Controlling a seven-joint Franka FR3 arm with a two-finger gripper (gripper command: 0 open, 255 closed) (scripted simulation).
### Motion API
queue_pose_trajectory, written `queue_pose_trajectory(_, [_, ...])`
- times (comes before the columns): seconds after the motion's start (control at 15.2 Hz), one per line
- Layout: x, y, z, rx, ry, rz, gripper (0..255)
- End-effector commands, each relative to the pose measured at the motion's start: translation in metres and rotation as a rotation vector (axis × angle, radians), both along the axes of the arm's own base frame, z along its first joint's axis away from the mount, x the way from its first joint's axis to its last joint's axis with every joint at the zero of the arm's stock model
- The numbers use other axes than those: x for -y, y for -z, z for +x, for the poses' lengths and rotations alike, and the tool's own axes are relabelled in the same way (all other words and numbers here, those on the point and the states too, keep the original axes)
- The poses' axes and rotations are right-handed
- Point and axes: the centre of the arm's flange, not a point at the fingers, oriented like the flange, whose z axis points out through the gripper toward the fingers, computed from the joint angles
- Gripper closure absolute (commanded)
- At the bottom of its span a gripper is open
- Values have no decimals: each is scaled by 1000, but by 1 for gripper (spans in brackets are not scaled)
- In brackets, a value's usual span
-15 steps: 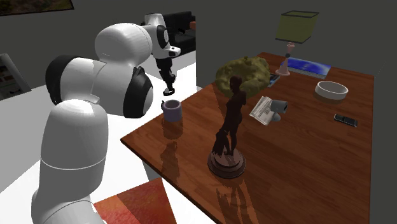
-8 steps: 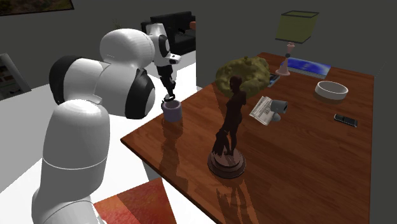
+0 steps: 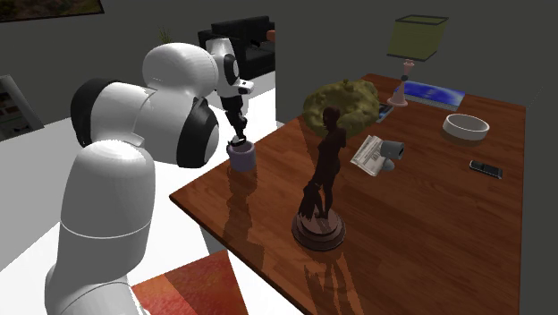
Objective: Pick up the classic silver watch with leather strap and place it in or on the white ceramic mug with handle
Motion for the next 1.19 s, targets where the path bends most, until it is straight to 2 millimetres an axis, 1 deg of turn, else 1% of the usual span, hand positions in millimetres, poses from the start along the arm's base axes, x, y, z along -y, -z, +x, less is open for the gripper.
queue_pose_trajectory(0.0, [0, 0, 0, 0, 0, 0, 255])
queue_pose_trajectory(0.07, [0, 0, 0, 0, 0, 0, 0])
queue_pose_trajectory(0.4, [0, 0, 0, 0, 0, 0, 0])
queue_pose_trajectory(0.59, [-3, -39, -4, 0, 0, 0, 0])
queue_pose_trajectory(0.66, [-4, -50, -5, 0, 0, 0, 0])
queue_pose_trajectory(1.12, [-4, -50, -5, 0, 0, 0, 0])
